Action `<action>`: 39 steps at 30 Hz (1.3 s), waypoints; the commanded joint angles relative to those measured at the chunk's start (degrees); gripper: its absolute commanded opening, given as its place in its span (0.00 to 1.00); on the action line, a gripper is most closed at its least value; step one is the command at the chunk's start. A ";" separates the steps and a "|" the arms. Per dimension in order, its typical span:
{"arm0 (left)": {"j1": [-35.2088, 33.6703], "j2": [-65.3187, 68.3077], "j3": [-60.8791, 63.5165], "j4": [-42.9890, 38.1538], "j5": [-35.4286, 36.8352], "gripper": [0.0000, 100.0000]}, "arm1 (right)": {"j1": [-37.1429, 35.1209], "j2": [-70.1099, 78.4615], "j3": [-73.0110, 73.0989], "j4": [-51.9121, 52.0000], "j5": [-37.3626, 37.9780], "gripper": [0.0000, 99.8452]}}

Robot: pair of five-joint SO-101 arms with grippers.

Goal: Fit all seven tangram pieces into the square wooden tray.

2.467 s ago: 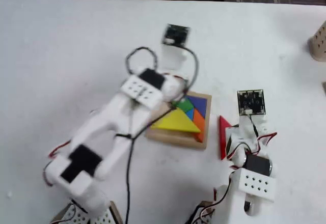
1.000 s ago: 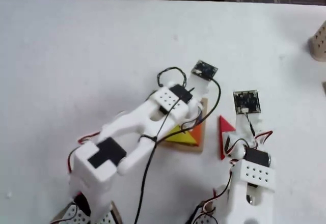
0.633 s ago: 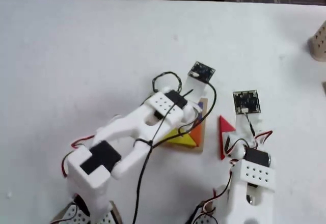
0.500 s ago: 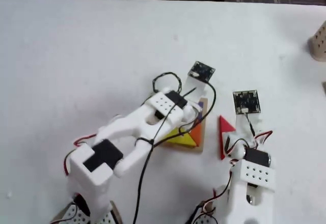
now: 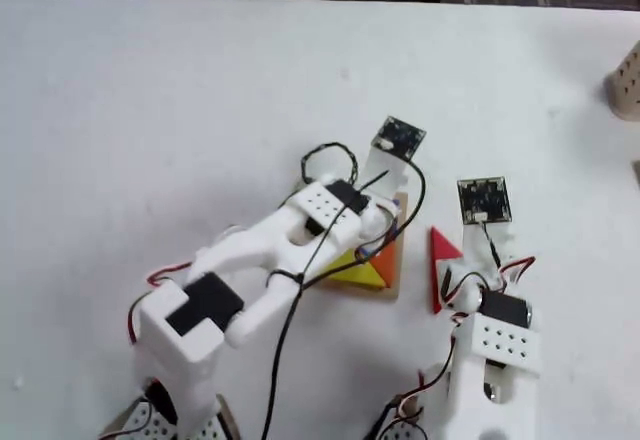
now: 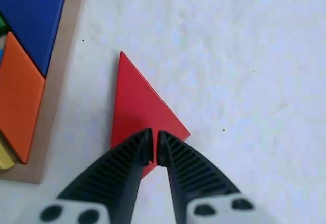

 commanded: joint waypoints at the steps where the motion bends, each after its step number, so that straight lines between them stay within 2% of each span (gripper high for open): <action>1: 1.10 -4.70 -1.76 0.09 -0.26 0.02 | -0.48 0.31 -2.81 -0.75 0.70 0.02; 5: 2.59 -8.22 0.97 1.23 -0.26 0.02 | -0.48 0.22 -2.81 -0.75 0.70 0.02; 16: 3.30 -4.97 3.08 1.14 -0.26 0.02 | -0.40 0.40 -2.81 -0.75 0.70 0.02; 23: 2.86 5.85 -10.99 8.97 -0.18 0.02 | -0.31 0.40 -2.81 -0.75 0.70 0.02; 27: 2.33 7.96 -13.80 9.49 -0.18 0.02 | -0.31 0.31 -2.81 -0.75 0.70 0.02; 34: 2.24 7.60 -13.80 8.09 -0.18 0.02 | -0.57 0.40 -2.81 -0.92 0.70 0.02; 39: 1.71 -0.75 -12.22 9.93 -0.18 0.02 | -0.57 0.40 -2.81 -0.92 0.70 0.02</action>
